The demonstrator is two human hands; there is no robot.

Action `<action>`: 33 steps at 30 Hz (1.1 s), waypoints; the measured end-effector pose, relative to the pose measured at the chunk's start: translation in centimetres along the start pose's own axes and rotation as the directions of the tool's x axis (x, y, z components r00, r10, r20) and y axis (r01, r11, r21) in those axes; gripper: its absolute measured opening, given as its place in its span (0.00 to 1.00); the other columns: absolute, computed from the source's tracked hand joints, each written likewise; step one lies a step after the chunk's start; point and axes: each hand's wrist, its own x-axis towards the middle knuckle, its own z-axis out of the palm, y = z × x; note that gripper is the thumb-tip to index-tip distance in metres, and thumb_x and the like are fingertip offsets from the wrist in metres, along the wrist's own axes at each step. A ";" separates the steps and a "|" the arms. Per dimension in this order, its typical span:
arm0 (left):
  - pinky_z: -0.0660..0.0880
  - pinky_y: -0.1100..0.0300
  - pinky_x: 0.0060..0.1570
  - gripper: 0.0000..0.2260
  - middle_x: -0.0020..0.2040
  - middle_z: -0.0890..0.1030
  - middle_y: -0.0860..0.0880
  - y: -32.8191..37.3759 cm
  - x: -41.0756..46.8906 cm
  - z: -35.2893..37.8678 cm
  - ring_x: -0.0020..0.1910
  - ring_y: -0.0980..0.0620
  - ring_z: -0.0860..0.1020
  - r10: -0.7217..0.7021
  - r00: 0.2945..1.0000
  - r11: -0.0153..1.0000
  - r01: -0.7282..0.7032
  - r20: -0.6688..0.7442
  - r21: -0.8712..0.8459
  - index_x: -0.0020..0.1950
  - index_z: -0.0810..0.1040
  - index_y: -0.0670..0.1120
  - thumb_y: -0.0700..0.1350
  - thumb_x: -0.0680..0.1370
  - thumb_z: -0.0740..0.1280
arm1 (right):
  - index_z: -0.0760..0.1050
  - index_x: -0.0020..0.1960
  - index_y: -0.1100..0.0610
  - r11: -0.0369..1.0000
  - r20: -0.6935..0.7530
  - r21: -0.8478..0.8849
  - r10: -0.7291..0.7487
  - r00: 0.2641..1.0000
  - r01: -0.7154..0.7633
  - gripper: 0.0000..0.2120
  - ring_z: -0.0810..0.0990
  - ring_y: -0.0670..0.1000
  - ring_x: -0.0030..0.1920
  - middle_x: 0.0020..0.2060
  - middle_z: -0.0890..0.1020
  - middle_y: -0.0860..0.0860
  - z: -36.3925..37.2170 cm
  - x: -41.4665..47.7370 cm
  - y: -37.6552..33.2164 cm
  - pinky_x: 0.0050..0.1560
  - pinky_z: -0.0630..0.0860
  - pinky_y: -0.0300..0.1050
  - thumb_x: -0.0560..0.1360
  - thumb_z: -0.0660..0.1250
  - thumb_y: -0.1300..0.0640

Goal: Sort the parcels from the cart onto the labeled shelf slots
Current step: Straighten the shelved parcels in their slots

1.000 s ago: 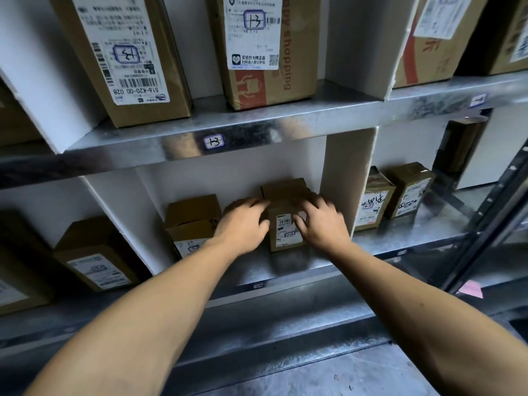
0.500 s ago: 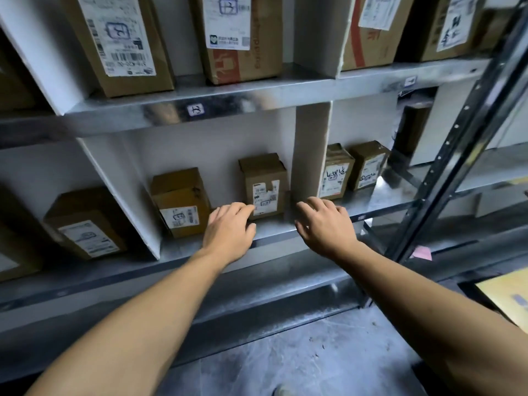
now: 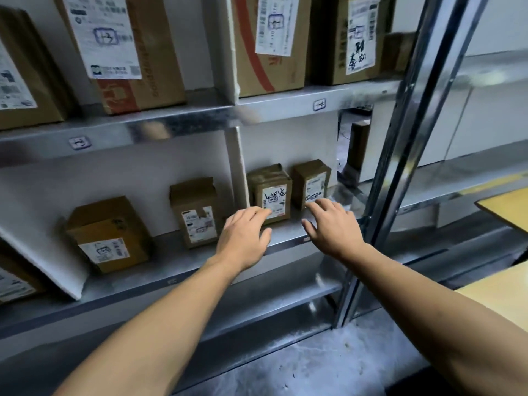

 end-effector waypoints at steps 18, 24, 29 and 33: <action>0.64 0.48 0.69 0.23 0.72 0.69 0.44 2.6 12.3 4.8 0.69 0.42 0.67 -0.409 0.910 0.912 0.408 -0.069 -0.035 0.75 0.65 0.51 0.51 0.80 0.63 | 0.66 0.74 0.53 0.942 0.156 0.272 -0.244 0.957 0.196 0.24 0.73 0.62 0.64 0.65 0.74 0.57 2.8 12.5 6.7 0.61 0.73 0.56 0.81 0.60 0.44; 0.67 0.47 0.69 0.26 0.76 0.62 0.45 0.2 14.9 6.9 0.71 0.39 0.66 -0.423 0.902 0.906 0.420 -0.084 -0.057 0.75 0.67 0.51 0.48 0.77 0.67 | 0.66 0.74 0.54 0.891 0.167 0.413 -0.279 0.946 0.190 0.23 0.76 0.65 0.60 0.63 0.77 0.62 4.3 16.4 5.8 0.58 0.73 0.54 0.81 0.62 0.52; 0.63 0.46 0.71 0.25 0.75 0.64 0.43 -2.2 15.7 8.8 0.73 0.39 0.63 -0.445 0.888 0.895 0.438 -0.114 -0.086 0.74 0.69 0.46 0.45 0.77 0.68 | 0.70 0.73 0.57 0.814 0.056 0.514 -0.348 0.936 0.271 0.22 0.77 0.62 0.59 0.62 0.76 0.60 6.8 18.4 4.8 0.55 0.75 0.52 0.79 0.65 0.57; 0.64 0.50 0.70 0.22 0.75 0.64 0.43 -3.0 15.7 9.1 0.69 0.38 0.66 -0.444 0.891 0.896 0.439 -0.095 -0.070 0.73 0.70 0.44 0.44 0.79 0.65 | 0.77 0.67 0.59 0.769 -0.029 0.571 -0.331 0.943 0.288 0.19 0.79 0.63 0.56 0.59 0.79 0.62 9.2 19.0 4.3 0.58 0.73 0.48 0.78 0.63 0.53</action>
